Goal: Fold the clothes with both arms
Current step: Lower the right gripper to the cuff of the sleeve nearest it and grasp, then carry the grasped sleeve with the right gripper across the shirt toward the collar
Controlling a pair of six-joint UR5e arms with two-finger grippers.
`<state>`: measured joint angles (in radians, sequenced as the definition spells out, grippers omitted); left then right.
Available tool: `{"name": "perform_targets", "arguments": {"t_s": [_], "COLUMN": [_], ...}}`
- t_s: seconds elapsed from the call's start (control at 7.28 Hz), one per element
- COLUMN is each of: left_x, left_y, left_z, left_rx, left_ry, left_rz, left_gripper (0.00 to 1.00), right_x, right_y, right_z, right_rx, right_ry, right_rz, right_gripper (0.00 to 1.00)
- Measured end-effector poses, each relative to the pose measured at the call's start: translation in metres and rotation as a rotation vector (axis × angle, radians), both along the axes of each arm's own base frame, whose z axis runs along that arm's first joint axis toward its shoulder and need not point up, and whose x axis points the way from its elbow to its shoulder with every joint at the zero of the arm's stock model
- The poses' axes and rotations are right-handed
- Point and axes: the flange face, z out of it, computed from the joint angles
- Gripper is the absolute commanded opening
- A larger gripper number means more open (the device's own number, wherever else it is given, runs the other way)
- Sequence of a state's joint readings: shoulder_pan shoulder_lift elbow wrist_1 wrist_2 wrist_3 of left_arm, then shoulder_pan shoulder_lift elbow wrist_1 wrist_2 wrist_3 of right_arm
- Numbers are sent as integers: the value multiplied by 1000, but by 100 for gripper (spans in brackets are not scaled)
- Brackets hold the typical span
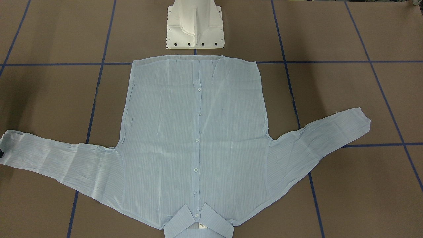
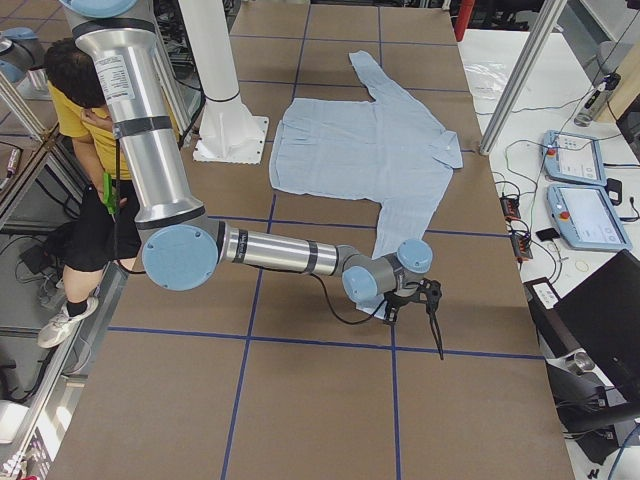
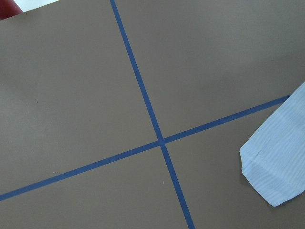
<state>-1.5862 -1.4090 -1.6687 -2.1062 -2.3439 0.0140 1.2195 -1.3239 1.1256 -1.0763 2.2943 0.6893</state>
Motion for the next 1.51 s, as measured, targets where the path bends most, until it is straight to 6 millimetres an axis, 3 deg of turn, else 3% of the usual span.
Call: {"name": "perform_targets", "arguments": {"t_s": [0.14, 0.27, 0.55, 0.82, 1.24, 1.37, 1.51], "left_x": [0, 0, 0, -1, 0, 0, 0], "left_y": [0, 0, 0, 0, -1, -1, -1], "left_z": [0, 0, 0, -1, -5, -7, -9], "left_rx": [0, 1, 1, 2, 9, 12, 17], "left_ry": [0, -1, 0, 0, 5, 6, 7], "left_rz": [0, 0, -1, -1, 1, 1, 1], "left_gripper": [99, 99, 99, 99, 99, 99, 99], "right_x": [0, 0, 0, 4, 7, -5, -30], "right_y": [0, 0, 0, -9, -32, -36, -38], "right_z": [0, 1, 0, -14, -81, -108, -142], "right_rx": [-3, -5, -11, -14, -6, -22, -52], "right_ry": [0, 0, -8, -53, -170, -198, -229], "right_rz": [2, 2, 2, 6, 52, 76, 96], "right_gripper": [12, 0, 0, 0, 0, 0, 0]}}
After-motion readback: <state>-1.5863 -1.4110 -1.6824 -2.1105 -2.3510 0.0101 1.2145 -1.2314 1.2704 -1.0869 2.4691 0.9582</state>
